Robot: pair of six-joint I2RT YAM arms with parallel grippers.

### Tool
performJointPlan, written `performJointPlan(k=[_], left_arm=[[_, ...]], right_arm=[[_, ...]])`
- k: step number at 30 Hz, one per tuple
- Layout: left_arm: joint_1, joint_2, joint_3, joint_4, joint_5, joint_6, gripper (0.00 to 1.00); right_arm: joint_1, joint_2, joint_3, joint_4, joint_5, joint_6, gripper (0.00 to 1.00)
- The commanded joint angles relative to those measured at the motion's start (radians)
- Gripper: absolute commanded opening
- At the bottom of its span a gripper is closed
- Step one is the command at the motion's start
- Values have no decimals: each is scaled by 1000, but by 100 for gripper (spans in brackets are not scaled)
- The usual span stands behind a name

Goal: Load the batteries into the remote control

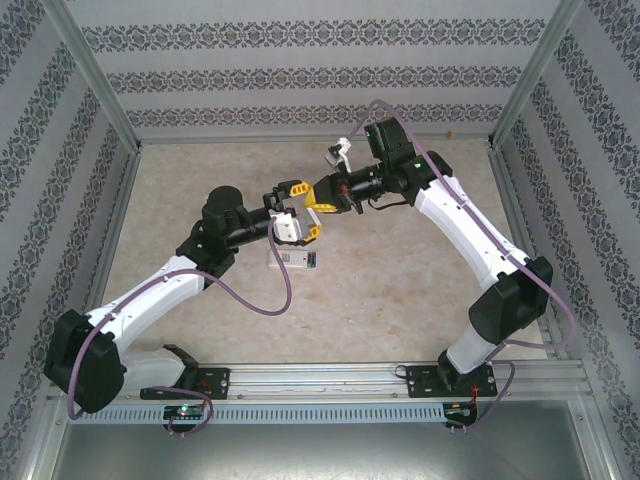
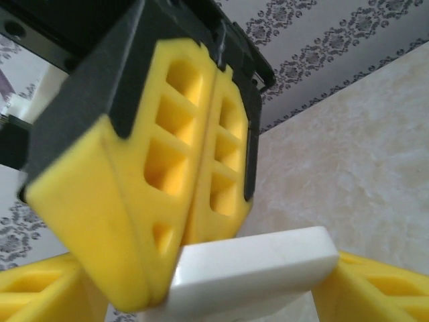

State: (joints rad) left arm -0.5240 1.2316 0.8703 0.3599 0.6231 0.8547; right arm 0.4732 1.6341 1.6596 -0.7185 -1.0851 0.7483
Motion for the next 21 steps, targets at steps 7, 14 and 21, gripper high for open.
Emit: performJointPlan(k=[7,14,21], left_arm=[[-13,-47,-10,121,-38,-128,56],[-13,-83,-40,60,-26,-143,60],[-21,-113,-43,-318,64,-91,64]], right_arm=[[-11,5,-11,31,34,64,11],[-51,-24,-6,23,58,73,31],[-226,-141,-94,4,89,34,40]])
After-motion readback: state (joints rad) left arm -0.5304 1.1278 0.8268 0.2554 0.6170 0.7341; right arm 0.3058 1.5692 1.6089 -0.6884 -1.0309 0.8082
